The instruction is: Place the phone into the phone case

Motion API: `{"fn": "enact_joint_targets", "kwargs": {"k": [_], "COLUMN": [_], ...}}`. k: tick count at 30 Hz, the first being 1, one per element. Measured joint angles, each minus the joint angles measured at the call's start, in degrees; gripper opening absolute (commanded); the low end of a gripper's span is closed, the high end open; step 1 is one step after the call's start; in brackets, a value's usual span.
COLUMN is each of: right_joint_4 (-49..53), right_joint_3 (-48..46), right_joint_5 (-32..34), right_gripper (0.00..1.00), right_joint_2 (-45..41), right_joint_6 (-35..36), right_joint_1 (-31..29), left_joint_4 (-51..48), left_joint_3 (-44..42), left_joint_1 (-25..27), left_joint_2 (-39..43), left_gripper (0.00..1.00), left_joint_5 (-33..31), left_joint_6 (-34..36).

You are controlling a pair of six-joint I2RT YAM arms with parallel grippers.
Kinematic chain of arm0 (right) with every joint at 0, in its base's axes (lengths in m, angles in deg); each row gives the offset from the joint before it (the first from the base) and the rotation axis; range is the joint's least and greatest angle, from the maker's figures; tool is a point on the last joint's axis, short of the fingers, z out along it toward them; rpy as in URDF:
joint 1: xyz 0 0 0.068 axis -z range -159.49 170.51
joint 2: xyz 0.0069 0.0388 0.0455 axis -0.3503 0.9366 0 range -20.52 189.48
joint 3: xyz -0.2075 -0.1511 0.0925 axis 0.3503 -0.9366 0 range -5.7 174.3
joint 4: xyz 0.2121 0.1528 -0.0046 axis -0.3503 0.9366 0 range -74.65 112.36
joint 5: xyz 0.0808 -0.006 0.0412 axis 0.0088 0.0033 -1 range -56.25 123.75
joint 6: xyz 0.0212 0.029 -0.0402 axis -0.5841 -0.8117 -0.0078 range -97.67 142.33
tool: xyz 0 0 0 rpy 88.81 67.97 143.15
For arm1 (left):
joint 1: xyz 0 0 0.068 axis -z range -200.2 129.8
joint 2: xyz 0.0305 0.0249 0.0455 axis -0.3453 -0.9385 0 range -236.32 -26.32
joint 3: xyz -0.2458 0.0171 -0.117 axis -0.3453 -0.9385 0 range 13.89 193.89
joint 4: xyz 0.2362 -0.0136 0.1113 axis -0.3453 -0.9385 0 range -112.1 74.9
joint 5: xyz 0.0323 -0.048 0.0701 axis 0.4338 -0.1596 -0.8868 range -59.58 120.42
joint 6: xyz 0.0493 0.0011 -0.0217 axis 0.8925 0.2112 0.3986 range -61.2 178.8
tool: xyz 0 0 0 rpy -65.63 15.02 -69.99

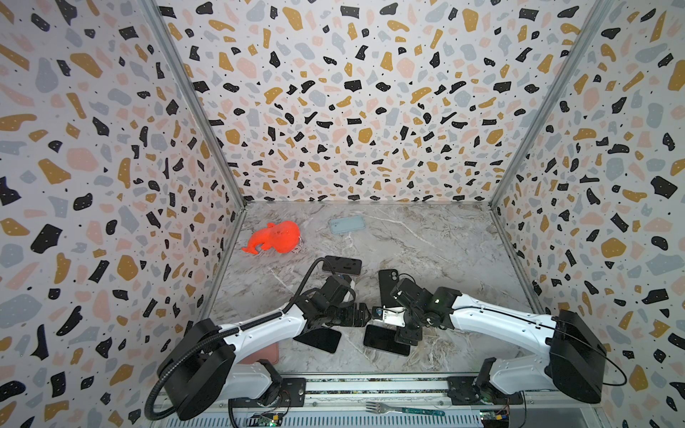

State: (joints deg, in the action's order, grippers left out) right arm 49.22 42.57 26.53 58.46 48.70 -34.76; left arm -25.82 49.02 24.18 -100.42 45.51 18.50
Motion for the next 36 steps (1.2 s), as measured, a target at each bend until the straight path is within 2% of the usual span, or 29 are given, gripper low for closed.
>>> {"fn": "enact_joint_targets", "kwargs": {"k": [3,7,16,26,33,36], "right_joint_4": [-0.1,-1.0,-2.9,-4.4,-6.0,-6.9], "right_joint_3": [0.0,0.0,-0.2,-0.8,-1.4,-1.1], "right_joint_5": [-1.8,-3.6,-7.2,-7.5,-5.9,-4.4], "right_gripper": [0.90,0.93,0.90,0.91,0.92,0.89], "right_joint_2": [1.9,3.3,4.8,8.0,9.8,10.4], "right_joint_6": [0.1,0.1,-2.1,-3.7,-4.7,-5.1], "right_joint_1": [0.0,0.0,-0.2,-1.4,-3.1,-4.3], "left_joint_4": [0.2,0.2,0.1,0.3,0.4,0.7], "left_joint_3": [-0.9,-1.9,-3.0,-4.7,-5.7,-5.7], "left_joint_1": [0.0,-0.3,-2.3,-4.6,-6.8,-6.9], "left_joint_2": [0.0,0.0,0.1,0.9,1.8,1.8], "left_gripper": [0.94,0.95,0.95,0.96,0.99,0.99], "left_joint_5": [-0.2,-0.2,-0.6,0.2,1.2,1.7], "left_joint_6": [0.0,0.0,0.4,0.7,0.7,0.6]}}
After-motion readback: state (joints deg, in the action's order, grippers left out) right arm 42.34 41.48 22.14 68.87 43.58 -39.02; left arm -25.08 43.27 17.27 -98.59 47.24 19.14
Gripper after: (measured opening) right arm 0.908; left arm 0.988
